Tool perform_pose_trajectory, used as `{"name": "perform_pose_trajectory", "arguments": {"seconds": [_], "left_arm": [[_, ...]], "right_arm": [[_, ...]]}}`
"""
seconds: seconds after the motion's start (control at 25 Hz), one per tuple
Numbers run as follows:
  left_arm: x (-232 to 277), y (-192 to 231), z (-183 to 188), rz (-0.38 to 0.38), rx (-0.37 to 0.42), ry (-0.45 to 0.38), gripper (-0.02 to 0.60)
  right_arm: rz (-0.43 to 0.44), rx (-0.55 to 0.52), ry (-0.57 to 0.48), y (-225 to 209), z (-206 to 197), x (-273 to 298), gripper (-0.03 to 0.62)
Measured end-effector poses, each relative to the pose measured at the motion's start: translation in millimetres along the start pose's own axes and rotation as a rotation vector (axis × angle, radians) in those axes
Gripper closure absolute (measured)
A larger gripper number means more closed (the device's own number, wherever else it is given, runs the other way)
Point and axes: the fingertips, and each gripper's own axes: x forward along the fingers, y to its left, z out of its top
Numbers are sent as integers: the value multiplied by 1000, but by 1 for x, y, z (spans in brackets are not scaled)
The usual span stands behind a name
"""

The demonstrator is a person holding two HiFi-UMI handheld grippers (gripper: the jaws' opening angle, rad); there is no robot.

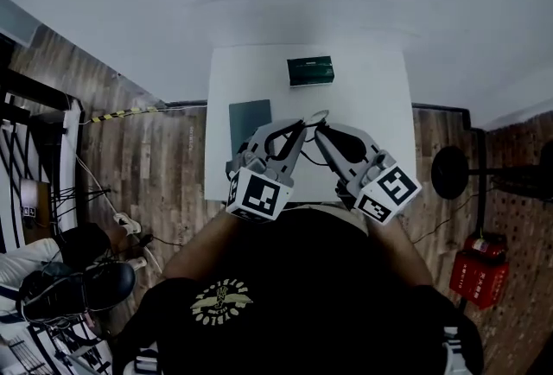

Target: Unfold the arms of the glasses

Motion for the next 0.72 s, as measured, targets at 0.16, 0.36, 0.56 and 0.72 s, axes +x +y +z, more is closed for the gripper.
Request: {"name": "perform_pose_trajectory", "arguments": {"seconds": [0.16,0.36,0.56,0.72], "left_arm": [[-8,15,-20,-51,36,21,563],[-21,23,-41,-126,61,37,563],[-30,34,-56,-174,121,58,563],[-32,39,-60,-207,141,60,563]], "right_arm": [[-52,2,41,5,-15,16,585],[-94,30,86,14,-32,33,586],[-108,36,143,20,-45,46,586],[-117,38,173,22,-48,51,586]]}}
